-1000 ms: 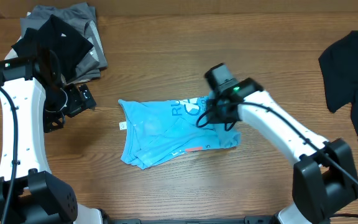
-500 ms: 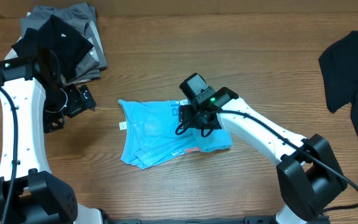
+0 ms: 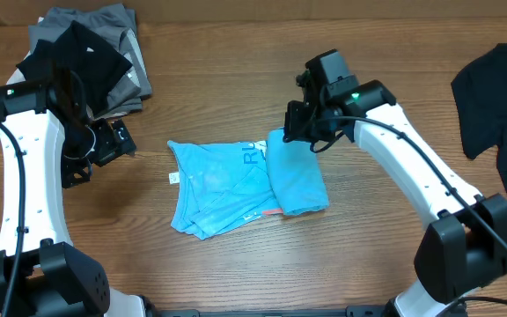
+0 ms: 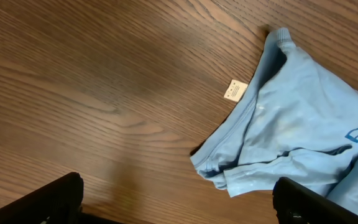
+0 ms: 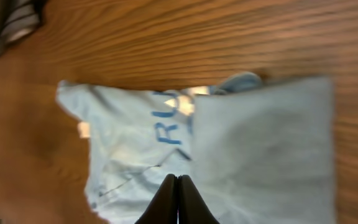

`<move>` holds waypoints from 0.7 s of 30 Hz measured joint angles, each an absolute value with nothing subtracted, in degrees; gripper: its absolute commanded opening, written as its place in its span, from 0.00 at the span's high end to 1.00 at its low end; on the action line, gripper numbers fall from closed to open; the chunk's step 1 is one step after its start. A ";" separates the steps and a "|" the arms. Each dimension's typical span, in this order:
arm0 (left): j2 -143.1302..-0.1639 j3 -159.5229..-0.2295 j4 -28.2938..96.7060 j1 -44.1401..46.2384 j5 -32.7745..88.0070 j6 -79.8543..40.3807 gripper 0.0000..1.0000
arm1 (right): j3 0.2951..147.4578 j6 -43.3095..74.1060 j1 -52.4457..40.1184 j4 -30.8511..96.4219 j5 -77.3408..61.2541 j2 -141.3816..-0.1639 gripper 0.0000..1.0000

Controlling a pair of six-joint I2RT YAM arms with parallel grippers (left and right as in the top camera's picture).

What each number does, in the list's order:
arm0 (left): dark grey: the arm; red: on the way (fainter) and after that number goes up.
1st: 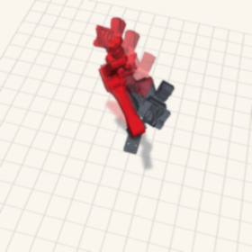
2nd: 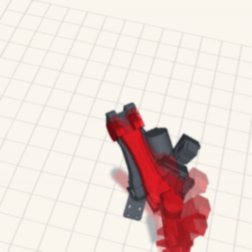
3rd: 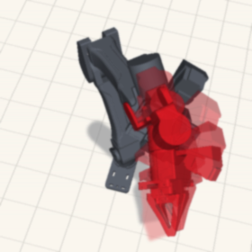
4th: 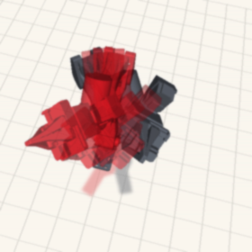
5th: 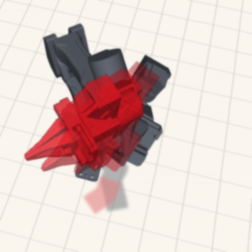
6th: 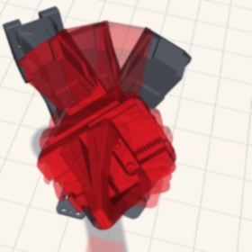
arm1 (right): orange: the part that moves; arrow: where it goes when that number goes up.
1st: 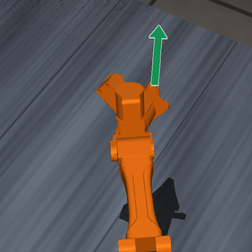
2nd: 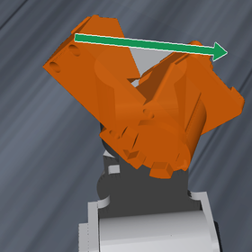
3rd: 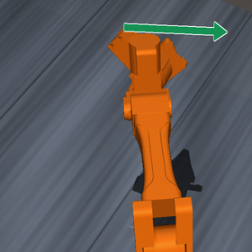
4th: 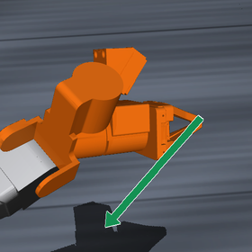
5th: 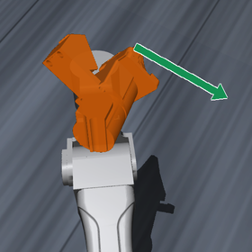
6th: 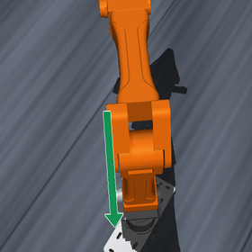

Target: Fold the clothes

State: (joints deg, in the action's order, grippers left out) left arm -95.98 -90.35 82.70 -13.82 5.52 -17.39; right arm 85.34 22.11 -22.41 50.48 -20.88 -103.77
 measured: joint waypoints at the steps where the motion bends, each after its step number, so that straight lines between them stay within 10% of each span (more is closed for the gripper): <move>1: -95.98 -90.35 82.70 -13.85 5.52 -17.37 0.00 | 84.93 21.41 -22.28 49.08 -23.22 -104.62 0.96; 21: -95.98 -90.35 84.03 -13.85 5.52 -17.37 0.00 | 82.19 18.94 -21.89 43.57 -37.45 -122.52 0.94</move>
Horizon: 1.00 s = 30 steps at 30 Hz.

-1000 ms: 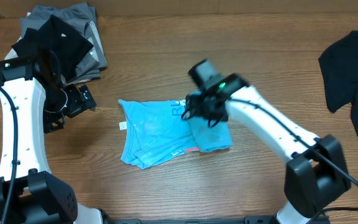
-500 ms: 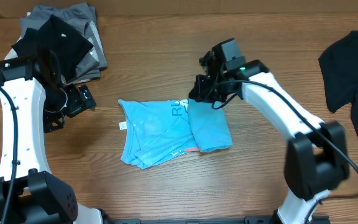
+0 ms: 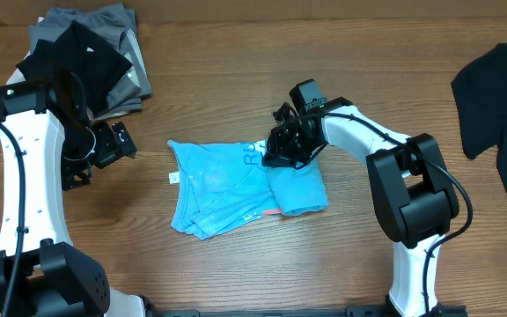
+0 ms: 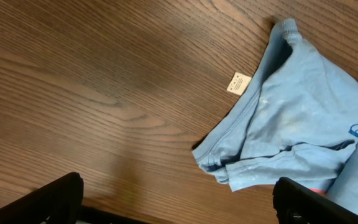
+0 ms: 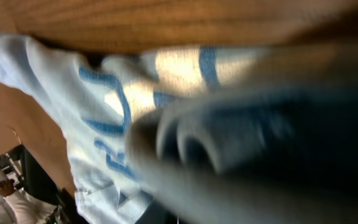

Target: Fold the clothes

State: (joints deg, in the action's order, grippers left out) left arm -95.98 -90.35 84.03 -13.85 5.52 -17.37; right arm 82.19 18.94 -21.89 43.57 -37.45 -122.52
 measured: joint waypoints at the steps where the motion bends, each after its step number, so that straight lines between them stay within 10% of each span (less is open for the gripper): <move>1: -95.98 -90.35 84.03 -13.85 5.52 -17.37 0.00 | 82.41 18.79 -21.76 44.88 -37.45 -121.60 0.93; 14: -95.98 -90.32 83.96 -13.85 5.48 -17.37 0.00 | 83.99 8.23 -20.18 64.77 -38.48 -102.19 0.85; 30: -95.98 -90.26 83.77 -13.85 5.52 -16.45 0.00 | 47.40 10.39 -19.81 28.34 -51.86 -105.47 0.77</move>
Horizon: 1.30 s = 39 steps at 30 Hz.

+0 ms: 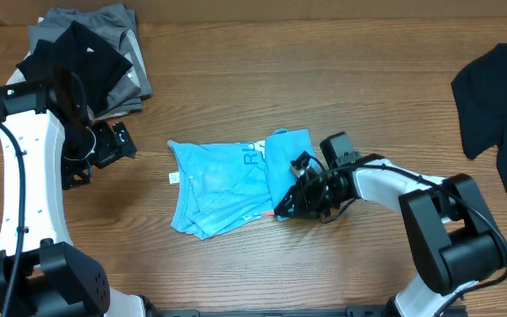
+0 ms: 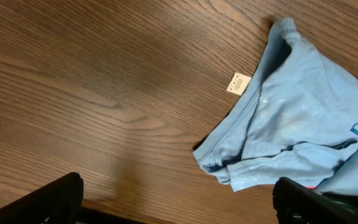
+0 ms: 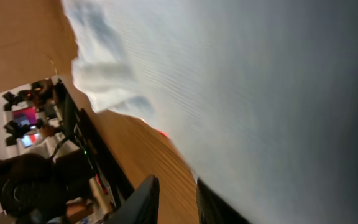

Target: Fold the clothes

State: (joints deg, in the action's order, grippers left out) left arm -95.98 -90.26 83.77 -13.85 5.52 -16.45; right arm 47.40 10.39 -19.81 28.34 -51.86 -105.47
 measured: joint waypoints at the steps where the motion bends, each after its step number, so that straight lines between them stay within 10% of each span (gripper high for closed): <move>1: -95.98 -90.26 83.77 -13.82 5.52 -16.32 0.00 | 46.65 10.83 -19.75 27.77 -52.38 -105.84 0.79; 12: -95.98 -90.24 82.72 -13.85 7.38 -15.38 0.00 | 54.19 13.41 -18.31 40.71 -48.58 -103.90 0.72; 14: -95.98 -90.06 81.49 -13.85 9.10 -14.44 0.00 | 58.00 14.02 -18.28 45.15 -45.41 -101.60 0.53; 16: -95.98 -89.10 80.01 -13.85 11.00 -13.72 0.00 | 62.48 13.80 -18.20 49.19 -42.46 -98.78 0.00; 39: -101.80 -65.56 54.96 -13.82 26.70 -7.35 0.12 | 75.64 13.76 -18.09 62.15 -23.11 -93.32 0.00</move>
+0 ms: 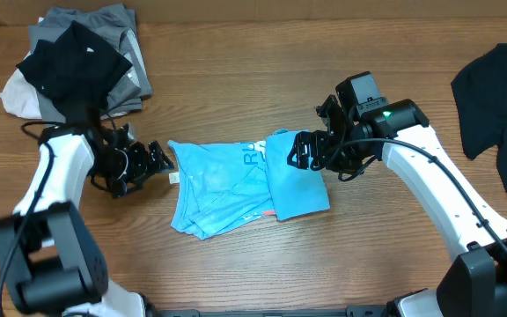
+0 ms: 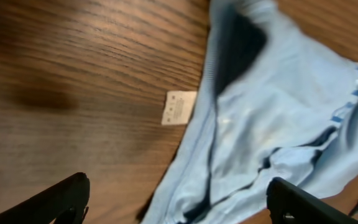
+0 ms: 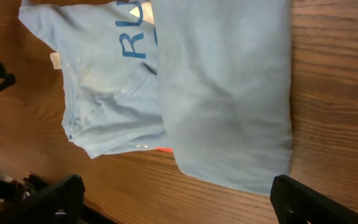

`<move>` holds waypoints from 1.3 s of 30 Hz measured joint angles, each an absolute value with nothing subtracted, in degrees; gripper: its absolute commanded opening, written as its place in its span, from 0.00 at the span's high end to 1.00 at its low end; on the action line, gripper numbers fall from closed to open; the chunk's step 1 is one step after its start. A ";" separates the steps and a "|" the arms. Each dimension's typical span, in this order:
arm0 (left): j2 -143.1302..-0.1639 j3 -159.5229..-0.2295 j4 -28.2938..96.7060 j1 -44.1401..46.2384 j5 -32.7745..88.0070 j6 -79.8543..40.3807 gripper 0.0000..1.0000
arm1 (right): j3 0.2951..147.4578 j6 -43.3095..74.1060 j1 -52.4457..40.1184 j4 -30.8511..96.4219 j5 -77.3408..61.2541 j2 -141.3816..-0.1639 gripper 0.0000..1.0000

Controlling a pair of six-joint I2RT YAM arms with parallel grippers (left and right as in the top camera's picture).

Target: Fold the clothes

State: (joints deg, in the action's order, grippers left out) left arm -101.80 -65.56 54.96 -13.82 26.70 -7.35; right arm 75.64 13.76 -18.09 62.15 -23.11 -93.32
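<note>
A light blue T-shirt with blue letters lies crumpled mid-table. Its right part is a smooth folded panel, flat over the rest. My left gripper is low at the shirt's left edge, beside the white tag. In the left wrist view the left gripper is open, with the shirt's edge between and beyond its fingers. My right gripper hovers over the panel's far end. In the right wrist view the right gripper is open above the panel, holding nothing.
A pile of dark and grey clothes sits at the back left corner. A black garment lies at the right edge. Bare wooden table runs along the front.
My right gripper has gone from the panel's near edge, low on the table, to above its far end, and stands wide open. My left gripper has moved right and down to the shirt's left edge.
My right gripper was shut above the panel's far edge, then low on that edge, then low at the panel's near edge, and is now raised and open. The left arm stayed out to the left until now, when it is at the shirt's tag.
</note>
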 measured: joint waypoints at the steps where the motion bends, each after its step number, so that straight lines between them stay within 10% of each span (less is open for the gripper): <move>1: -103.44 -65.54 54.96 -13.76 27.07 -6.96 0.13 | 75.64 13.76 -18.06 62.19 -22.94 -93.32 0.00; 23: -114.26 -68.79 54.61 -3.92 36.53 -3.44 0.11 | 75.64 13.78 -18.09 60.86 -22.02 -93.32 0.00; 31: -116.51 -68.62 50.54 -0.21 40.84 -4.14 0.46 | 75.66 13.76 -18.09 60.88 -22.02 -93.32 0.00; 34: -116.97 -68.53 49.56 0.32 41.06 -3.99 0.96 | 75.66 13.76 -18.09 60.90 -22.02 -93.34 0.00; 39: -118.58 -68.10 49.28 0.36 41.08 -4.08 0.96 | 75.66 13.76 -18.09 61.08 -22.00 -93.32 0.00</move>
